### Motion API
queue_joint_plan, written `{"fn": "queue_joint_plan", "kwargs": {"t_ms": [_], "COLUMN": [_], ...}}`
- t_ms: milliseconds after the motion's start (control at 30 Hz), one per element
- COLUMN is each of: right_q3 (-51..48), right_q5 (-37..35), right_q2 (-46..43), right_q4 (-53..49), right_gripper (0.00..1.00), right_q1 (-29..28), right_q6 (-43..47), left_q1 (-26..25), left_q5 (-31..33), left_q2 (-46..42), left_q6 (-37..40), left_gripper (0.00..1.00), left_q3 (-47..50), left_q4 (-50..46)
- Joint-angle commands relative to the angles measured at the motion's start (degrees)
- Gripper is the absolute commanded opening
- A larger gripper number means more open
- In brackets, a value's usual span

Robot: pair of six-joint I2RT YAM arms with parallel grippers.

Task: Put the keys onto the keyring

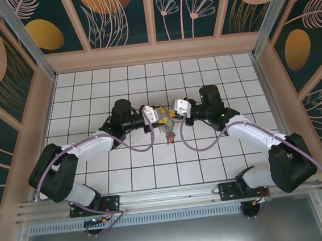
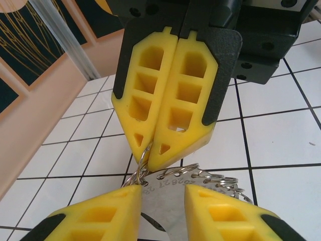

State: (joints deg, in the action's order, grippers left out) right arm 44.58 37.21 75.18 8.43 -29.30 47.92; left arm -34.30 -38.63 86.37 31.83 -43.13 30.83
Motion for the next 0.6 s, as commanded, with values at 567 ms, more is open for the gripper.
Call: {"fn": "queue_joint_plan", "kwargs": {"t_ms": [567], "right_q3": [-0.4], "right_q5": [-5.7], "right_q2": [-0.8], "right_q4": [1.8], "right_gripper": [0.00], "right_q1": [-3.6], "right_q6": [-1.8], "left_q1": [-1.6], "left_q5": [0.5], "left_q2": [1.6], "left_q6": [-2.5], "left_gripper": [0.34], "left_q3": [0.7], "left_q4": [10.3]}}
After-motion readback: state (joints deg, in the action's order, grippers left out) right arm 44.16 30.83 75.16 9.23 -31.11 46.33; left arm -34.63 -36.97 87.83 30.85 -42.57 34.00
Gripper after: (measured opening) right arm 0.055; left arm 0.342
